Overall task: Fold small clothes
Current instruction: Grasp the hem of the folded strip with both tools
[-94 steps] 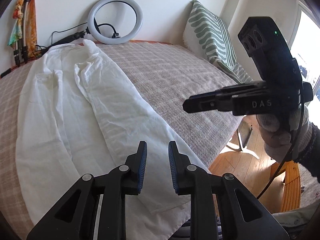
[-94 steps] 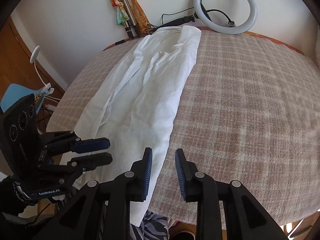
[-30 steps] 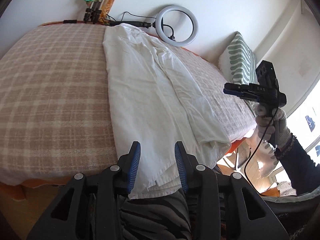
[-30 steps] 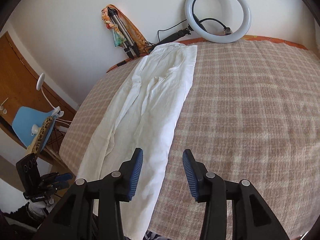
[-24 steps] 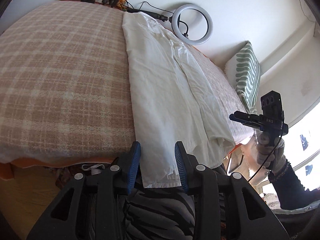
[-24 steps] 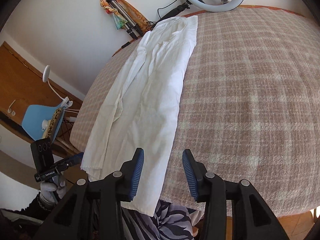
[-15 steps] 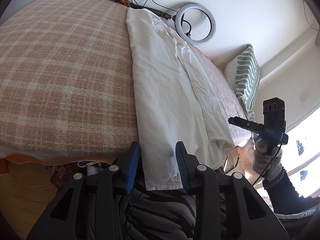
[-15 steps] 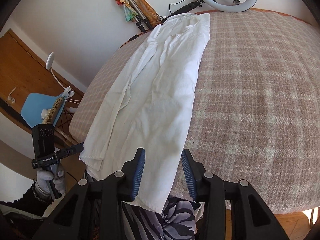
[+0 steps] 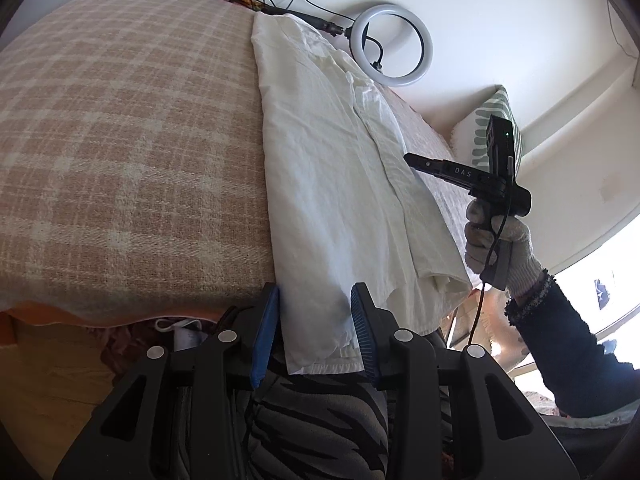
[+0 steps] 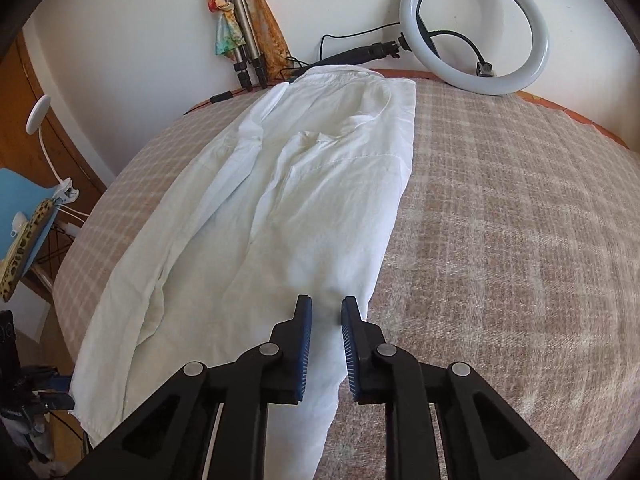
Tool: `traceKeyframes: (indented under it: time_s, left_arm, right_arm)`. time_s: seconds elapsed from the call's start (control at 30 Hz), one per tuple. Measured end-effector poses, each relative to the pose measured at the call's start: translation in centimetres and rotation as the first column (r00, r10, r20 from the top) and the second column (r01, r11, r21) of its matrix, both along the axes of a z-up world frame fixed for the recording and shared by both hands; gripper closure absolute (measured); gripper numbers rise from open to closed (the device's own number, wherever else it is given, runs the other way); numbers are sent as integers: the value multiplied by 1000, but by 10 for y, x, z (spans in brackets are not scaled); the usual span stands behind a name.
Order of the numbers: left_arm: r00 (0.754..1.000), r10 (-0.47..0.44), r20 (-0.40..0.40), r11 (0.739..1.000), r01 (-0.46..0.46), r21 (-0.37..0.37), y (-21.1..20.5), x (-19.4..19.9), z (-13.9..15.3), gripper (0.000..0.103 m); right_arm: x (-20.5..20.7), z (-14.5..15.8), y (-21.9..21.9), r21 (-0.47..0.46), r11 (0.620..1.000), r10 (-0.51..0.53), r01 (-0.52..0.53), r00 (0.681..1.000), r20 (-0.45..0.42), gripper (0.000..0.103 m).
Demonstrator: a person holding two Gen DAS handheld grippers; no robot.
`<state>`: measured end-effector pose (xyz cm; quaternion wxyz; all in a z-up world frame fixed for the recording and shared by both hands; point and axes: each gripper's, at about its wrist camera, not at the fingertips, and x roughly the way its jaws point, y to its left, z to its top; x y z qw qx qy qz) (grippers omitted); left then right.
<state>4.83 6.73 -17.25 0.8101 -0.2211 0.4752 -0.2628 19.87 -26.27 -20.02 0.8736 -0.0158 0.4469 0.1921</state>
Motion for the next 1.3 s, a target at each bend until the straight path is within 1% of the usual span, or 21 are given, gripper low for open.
traceKeyframes:
  time_s: [0.1, 0.23, 0.3, 0.37, 0.43, 0.57, 0.63, 0.7, 0.8, 0.87, 0.93, 1.07, 1.13, 1.17, 1.23, 1.3]
  left_arm:
    - [1000, 9, -8, 1000, -9, -8, 3, 0, 0, 68]
    - [1000, 2, -30, 1000, -2, -10, 6, -2, -6, 68]
    - [999, -4, -52, 1000, 3, -14, 6, -2, -9, 68]
    - [998, -6, -70, 1000, 4, -26, 7, -2, -13, 68]
    - [996, -3, -87, 999, -1, -50, 9, 0, -15, 68]
    - [993, 3, -117, 994, -15, -106, 10, 3, -17, 68]
    - [993, 1, -120, 994, -15, -109, 10, 2, -18, 68]
    - [992, -7, -128, 993, -9, -120, 9, 0, -19, 68]
    - [989, -16, -145, 990, -4, -141, 6, 1, -22, 68]
    - [988, -26, -155, 988, 2, -156, 2, 1, -22, 68]
    - [989, -33, -147, 987, 9, -160, -1, 0, -18, 70]
    - [988, -39, -148, 987, 15, -161, -3, 2, -17, 71]
    - [988, -50, -148, 986, 24, -167, -6, 2, -16, 80]
    - [988, -55, -146, 986, 31, -167, -7, 1, -16, 81]
    - [989, -61, -136, 985, 38, -168, -7, 0, -14, 87]
    - [990, -60, -127, 984, 37, -175, -7, -2, -11, 88]
  right_arm:
    - [-31, -5, 0, -38, 998, 56, -55, 998, 9, 90]
    - [-77, -8, -13, 4, 996, 84, -84, 995, -52, 90]
    - [-100, -8, -18, 7, 995, 104, -104, 991, -78, 90]
    - [-119, -6, -26, 38, 994, 103, -100, 989, -110, 80]
    - [-129, -6, -39, 126, 989, 96, -76, 982, -162, 65]
    - [-133, -10, -54, 240, 970, 96, -41, 970, -225, 65]
    - [-133, -15, -58, 279, 960, 108, -32, 960, -260, 65]
    - [-134, -22, -59, 297, 955, 114, -23, 950, -290, 65]
    - [-133, -24, -58, 340, 940, 128, -21, 946, -298, 65]
    - [-131, -27, -55, 368, 930, 140, -13, 937, -320, 65]
    - [-131, -28, -51, 392, 920, 160, -14, 926, -343, 66]
    - [-130, -33, -40, 407, 913, 172, -12, 917, -359, 68]
    - [-129, -36, -41, 426, 905, 177, -5, 914, -365, 68]
    - [-128, -37, -44, 438, 899, 180, 1, 912, -369, 68]
    - [-128, -42, -48, 461, 887, 186, 20, 898, -398, 70]
    - [-129, -47, -48, 472, 881, 193, 27, 891, -411, 75]
